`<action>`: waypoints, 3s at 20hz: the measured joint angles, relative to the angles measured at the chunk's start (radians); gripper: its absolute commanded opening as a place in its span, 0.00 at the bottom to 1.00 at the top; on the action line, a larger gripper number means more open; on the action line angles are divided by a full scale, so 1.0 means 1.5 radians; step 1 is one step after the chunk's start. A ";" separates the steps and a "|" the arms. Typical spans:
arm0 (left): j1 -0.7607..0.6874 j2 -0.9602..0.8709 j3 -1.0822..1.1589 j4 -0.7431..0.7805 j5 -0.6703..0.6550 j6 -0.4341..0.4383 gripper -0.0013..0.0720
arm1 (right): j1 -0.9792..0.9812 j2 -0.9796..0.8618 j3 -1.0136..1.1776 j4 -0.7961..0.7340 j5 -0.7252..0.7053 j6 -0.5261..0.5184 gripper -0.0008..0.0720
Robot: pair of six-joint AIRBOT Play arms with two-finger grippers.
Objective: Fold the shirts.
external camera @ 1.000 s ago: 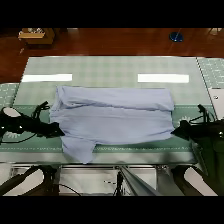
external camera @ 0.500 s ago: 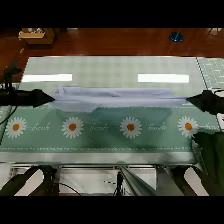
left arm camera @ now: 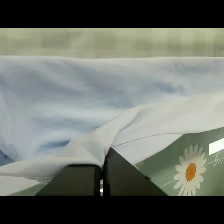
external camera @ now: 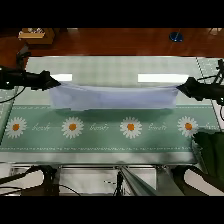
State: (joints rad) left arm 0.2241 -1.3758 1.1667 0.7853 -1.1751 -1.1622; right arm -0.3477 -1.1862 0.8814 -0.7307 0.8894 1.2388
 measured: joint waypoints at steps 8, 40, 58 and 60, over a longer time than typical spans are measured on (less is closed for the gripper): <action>-0.001 -0.187 0.052 0.001 0.010 -0.001 0.59 | 0.032 -0.171 0.057 -0.021 -0.070 0.023 0.57; 0.037 -0.112 0.124 -0.074 -0.147 -0.018 0.05 | 0.006 -0.070 0.152 -0.070 0.215 0.025 0.03; -0.492 -0.201 0.123 -0.165 -0.008 -0.075 0.05 | 0.006 0.310 0.160 -0.183 0.412 0.134 0.03; -0.530 -0.221 0.123 -0.174 0.020 -0.086 0.05 | 0.006 0.330 0.160 -0.183 0.422 0.142 0.03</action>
State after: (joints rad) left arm -0.5705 -1.7073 1.3506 0.5247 -1.1446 -1.2907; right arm -0.3389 -0.6907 1.1217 -1.0050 1.5227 1.4525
